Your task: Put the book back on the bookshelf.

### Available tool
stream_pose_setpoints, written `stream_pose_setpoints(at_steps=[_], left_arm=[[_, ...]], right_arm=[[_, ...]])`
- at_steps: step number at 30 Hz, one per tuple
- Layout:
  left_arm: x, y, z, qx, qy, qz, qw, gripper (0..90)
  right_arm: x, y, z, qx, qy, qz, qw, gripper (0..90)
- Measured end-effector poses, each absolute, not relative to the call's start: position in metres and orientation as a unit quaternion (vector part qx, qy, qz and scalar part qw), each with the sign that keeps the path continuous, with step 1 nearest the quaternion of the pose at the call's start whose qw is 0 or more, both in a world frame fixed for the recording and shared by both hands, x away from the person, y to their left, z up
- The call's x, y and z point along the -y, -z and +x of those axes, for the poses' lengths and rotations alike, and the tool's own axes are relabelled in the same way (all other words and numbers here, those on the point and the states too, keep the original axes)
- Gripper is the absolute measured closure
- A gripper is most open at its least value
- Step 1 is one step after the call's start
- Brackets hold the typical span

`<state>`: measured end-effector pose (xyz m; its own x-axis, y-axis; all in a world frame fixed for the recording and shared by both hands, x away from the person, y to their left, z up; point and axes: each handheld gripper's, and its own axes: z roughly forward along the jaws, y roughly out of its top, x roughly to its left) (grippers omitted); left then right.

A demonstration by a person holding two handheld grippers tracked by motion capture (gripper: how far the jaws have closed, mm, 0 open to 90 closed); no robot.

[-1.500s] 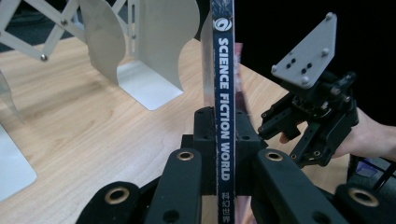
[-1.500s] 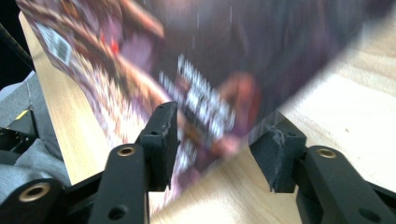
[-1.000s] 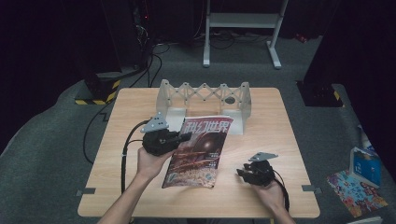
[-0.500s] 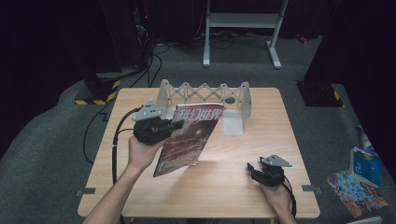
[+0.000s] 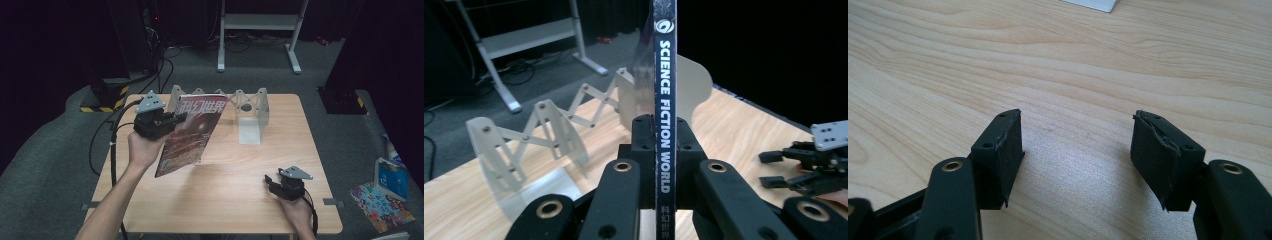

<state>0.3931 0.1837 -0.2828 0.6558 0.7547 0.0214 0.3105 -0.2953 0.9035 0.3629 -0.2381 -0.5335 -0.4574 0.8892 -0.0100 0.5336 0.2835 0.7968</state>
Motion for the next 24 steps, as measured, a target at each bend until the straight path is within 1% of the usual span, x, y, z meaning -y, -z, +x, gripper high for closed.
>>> stream_pose_setpoints(at_steps=[15,24], left_arm=[[-0.196,0.271,0.411,-0.369,-0.268,0.757,0.467,84.2],[-0.199,0.271,0.427,-0.383,-0.304,0.754,0.438,84.3]], right_arm=[[0.238,0.534,0.363,-0.765,-0.378,0.464,0.236,37.3],[0.238,0.534,0.363,-0.765,-0.378,0.464,0.236,37.2]])
